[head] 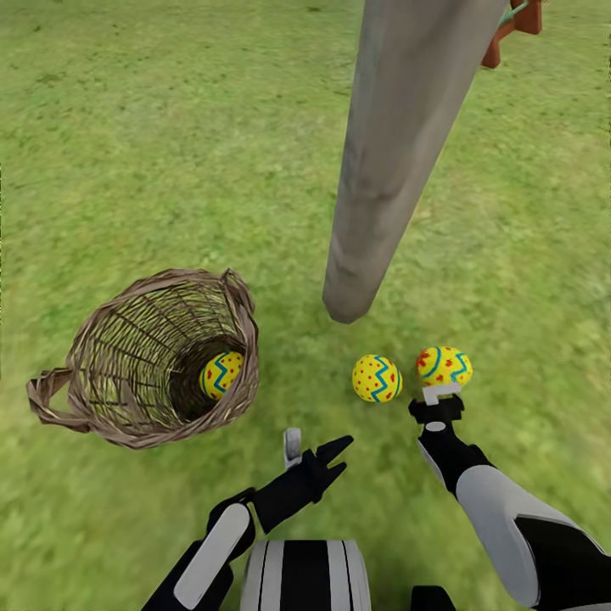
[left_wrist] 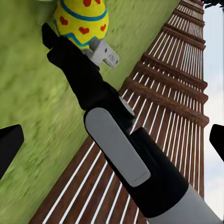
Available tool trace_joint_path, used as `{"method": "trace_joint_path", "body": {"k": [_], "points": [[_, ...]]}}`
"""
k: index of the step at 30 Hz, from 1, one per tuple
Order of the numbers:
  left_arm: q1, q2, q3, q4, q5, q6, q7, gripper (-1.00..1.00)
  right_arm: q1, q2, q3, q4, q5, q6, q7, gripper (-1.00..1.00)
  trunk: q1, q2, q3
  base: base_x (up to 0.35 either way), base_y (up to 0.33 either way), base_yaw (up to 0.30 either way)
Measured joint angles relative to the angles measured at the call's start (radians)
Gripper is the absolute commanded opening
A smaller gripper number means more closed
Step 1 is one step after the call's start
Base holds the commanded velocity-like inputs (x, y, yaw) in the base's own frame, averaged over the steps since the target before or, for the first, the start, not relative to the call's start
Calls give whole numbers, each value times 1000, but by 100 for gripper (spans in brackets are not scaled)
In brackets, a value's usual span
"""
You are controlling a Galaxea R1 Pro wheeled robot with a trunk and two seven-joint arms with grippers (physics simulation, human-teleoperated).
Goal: Take the three Easter eggs out of the wicker basket on the lawn in the garden, then place them on the lawn next to a single tree (choose any tree) so that all three eggs are next to the same tree and none are left in the basket.
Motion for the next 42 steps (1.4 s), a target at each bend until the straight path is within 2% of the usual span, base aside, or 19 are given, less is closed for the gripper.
{"method": "trace_joint_path", "body": {"k": [7, 9, 10, 12, 15, 16, 17, 18, 20, 22, 26, 28, 31, 34, 35, 37, 39, 41, 42], "points": [[0, -1, 2, 7, 2, 2, 2, 100, 0, -2, -4, -17, 1, -2, 0, 100, -3, 2, 27, 0, 0, 0], [0, 0, 2, 6, 2, 4, 3, 100, 0, -4, -11, -61, -5, 11, -1, 100, -4, 2, 35, 0, 0, 0], [0, 0, 2, 5, 2, 5, 3, 100, 0, -5, -37, -98, -26, 50, -1, 100, -5, 2, 39, 0, 0, 0], [0, 3, 2, 1, 2, 11, 3, 100, 0, -9, -78, -187, -63, 219, 21, 100, -5, 3, 46, 0, 0, 0], [0, 6, 3, -3, 3, 15, 3, 100, 3, -11, -88, -357, -68, 473, 187, 100, -7, 3, 58, 0, 0, 0], [0, 6, 3, -3, 2, 16, 4, 100, 7, -12, -88, -420, -66, 566, 274, 100, -7, 4, 62, 0, 0, 0], [0, 7, 3, -4, 2, 18, 4, 100, 9, -13, -88, -461, -66, 623, 346, 100, -8, 4, 66, 0, 0, 0], [0, 8, 5, -5, 2, 20, 5, 100, 11, -23, -85, -499, -75, 686, 452, 100, -8, 4, 70, -108, 0, 0], [0, 9, 7, -5, 2, 30, 6, 100, 12, -55, -86, -519, -74, 729, 587, 100, -9, 5, 77, -269, 0, 0], [0, 9, 7, -6, 5, 35, 6, 100, 12, -68, -86, -524, -75, 737, 641, 100, -9, 5, 85, -330, 0, 0], [0, 13, 8, -25, 25, 37, 6, 100, 12, -91, -86, -526, -77, 739, 686, 100, -11, 6, 101, -341, 0, 0], [0, 14, 6, -64, 29, 37, 6, 100, 12, -116, -87, -526, -76, 739, 830, 100, -12, 7, 108, -331, 0, 0], [0, 16, 6, -83, 29, 39, 6, 100, 12, -143, -87, -525, -76, 739, 987, 100, -14, 7, 120, -79, 0, 0], [0, 16, 7, -126, 28, 62, 5, 100, 12, -153, -86, -524, -76, 738, 1081, 100, -14, 8, 124, -8, 0, 0], [0, 27, 8, -141, 28, 67, 2, 100, 12, -154, -86, -524, -75, 737, 1092, 100, -14, 8, 124, -1, 0, 0], [0, 67, 10, -169, 31, 66, -4, 100, 12, -153, -86, -524, -75, 737, 1099, 100, -14, 8, 124, -17, 49, 0], [0, 74, 20, -179, 32, 67, -4, 100, 12, -154, -86, -525, -75, 736, 1122, 100, -14, 8, 124, -112, 246, 0], [0, 74, 21, -183, 33, 69, -5, 100, 12, -159, -86, -525, -76, 737, 1211, 100, -14, 8, 124, -112, 226, 0], [0, 75, 21, -192, 34, 69, -6, 100, 12, -176, -87, -526, -75, 737, 1265, 100, -14, 7, 124, -26, 51, 0]]}}
